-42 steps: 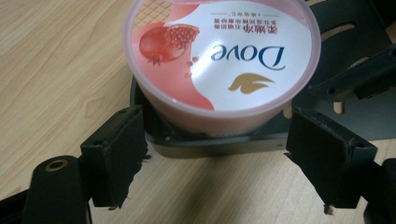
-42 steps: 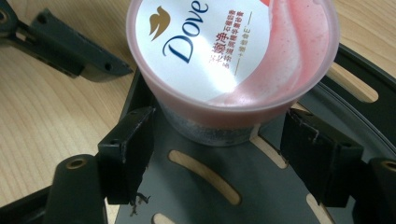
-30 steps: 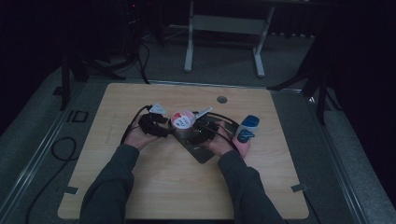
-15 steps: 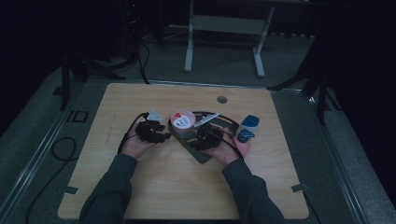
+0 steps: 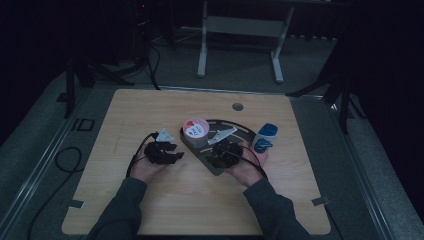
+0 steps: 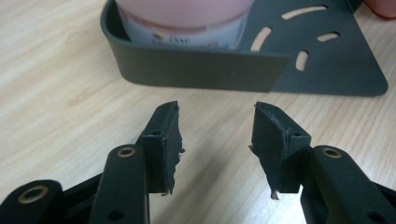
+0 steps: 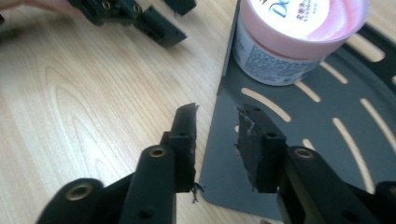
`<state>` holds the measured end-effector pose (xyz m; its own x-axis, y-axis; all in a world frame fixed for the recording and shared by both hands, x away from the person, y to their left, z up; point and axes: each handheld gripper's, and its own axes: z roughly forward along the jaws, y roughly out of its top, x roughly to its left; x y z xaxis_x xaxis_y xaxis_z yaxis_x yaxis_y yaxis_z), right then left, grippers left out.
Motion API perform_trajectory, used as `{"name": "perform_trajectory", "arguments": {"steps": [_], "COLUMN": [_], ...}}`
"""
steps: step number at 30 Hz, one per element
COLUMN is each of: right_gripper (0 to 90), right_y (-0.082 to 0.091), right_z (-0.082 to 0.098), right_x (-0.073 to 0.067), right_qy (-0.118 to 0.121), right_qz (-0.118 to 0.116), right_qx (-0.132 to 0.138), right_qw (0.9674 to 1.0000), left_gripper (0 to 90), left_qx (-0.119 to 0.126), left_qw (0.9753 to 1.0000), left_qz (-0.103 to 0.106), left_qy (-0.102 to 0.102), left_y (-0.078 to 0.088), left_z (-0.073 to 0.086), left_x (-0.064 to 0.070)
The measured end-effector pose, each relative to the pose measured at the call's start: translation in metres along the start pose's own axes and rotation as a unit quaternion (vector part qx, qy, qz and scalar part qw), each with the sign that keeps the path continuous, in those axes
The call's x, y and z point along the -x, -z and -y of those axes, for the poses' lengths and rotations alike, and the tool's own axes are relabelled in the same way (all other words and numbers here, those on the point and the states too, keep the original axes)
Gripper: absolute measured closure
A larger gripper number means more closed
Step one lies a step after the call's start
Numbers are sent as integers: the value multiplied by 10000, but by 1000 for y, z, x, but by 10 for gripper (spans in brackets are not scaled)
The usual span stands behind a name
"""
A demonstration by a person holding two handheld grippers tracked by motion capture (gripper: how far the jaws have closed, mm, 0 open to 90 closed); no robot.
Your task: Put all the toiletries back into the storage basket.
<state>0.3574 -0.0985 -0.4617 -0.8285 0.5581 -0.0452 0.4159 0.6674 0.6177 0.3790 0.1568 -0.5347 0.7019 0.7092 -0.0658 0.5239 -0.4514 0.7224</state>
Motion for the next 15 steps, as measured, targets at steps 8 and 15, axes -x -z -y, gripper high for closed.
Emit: {"name": "perform_trajectory", "arguments": {"steps": [8,15], "right_gripper": [717,786], "right_y": [28,57], "right_z": [14,27], "right_x": [9,21], "right_qy": [-82,-62], "right_qz": [189,449], "right_qx": [196,275], "right_qw": [9996,9986], "left_gripper": [517,514], "left_qx": [-68,-185], "left_qw": [10000,9998], "left_qz": [32,29], "left_qy": [19,-8], "left_y": [-2,-6], "left_z": [8,14], "left_x": [3,5]}}
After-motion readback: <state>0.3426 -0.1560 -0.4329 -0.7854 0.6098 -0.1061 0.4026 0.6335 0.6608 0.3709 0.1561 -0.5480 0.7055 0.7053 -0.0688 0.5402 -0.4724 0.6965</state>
